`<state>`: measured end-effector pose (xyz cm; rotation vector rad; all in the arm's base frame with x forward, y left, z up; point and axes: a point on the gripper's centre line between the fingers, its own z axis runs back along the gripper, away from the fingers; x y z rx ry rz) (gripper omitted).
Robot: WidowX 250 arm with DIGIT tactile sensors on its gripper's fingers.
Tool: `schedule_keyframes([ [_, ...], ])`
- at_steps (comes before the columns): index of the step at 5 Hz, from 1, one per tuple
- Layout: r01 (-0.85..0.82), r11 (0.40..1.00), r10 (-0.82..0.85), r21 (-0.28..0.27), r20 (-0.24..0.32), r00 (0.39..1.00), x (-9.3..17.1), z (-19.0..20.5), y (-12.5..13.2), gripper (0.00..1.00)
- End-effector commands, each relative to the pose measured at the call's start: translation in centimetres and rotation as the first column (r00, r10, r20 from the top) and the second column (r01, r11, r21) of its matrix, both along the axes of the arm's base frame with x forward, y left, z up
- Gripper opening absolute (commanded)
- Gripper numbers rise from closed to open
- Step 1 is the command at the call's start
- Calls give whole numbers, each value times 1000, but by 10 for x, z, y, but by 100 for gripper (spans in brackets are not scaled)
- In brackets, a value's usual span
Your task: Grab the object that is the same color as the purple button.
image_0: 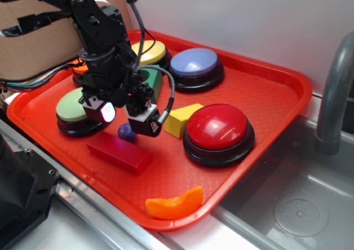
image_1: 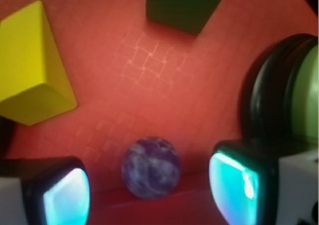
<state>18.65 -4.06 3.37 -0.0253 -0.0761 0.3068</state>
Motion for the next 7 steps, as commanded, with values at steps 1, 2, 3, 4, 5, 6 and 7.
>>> schedule_keyframes([
  [1, 4, 1000, -4, 1, 8, 1000, 3, -7, -2, 100],
  [2, -3, 1000, 3, -4, -5, 1000, 4, -15, -2, 100],
  [3, 22, 1000, -22, -8, 0, 1000, 2, -14, -3, 0],
  [4, -2, 1000, 2, -13, 16, 1000, 2, -10, 0, 0],
  [5, -69, 998, 68, -14, -52, 996, 9, 20, 12, 0],
  [6, -40, 999, 41, 9, -30, 999, 16, 58, 15, 0],
  [7, -42, 999, 43, -30, 31, 999, 19, 108, 29, 0],
])
